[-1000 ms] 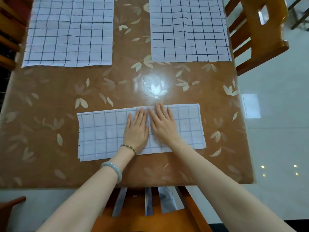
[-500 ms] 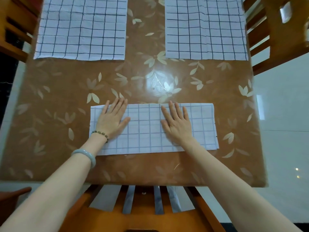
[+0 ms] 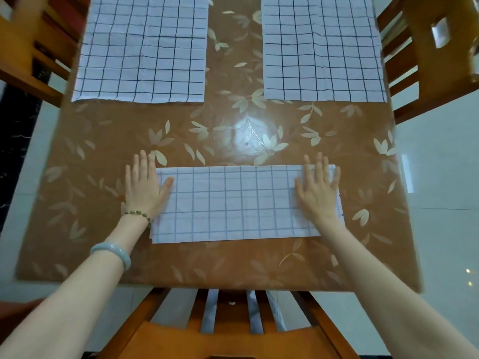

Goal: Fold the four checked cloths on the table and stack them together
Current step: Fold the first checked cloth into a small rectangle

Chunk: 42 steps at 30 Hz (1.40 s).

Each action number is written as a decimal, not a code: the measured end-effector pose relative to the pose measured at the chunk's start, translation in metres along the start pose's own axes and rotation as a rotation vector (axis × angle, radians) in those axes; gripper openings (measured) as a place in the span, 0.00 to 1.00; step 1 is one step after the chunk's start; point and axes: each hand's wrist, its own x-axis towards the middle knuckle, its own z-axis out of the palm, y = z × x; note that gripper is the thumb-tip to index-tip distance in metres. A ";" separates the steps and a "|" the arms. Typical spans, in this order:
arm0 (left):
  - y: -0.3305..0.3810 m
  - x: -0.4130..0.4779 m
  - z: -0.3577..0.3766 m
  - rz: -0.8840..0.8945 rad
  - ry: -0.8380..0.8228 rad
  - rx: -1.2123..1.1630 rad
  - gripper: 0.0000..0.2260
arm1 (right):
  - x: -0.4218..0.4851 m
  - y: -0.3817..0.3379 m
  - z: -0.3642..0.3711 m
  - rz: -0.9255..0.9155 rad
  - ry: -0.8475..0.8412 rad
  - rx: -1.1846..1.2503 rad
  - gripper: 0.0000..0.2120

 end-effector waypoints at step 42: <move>0.031 -0.040 -0.104 -0.173 -0.007 -0.518 0.14 | -0.046 -0.101 -0.014 -0.213 -0.296 0.240 0.39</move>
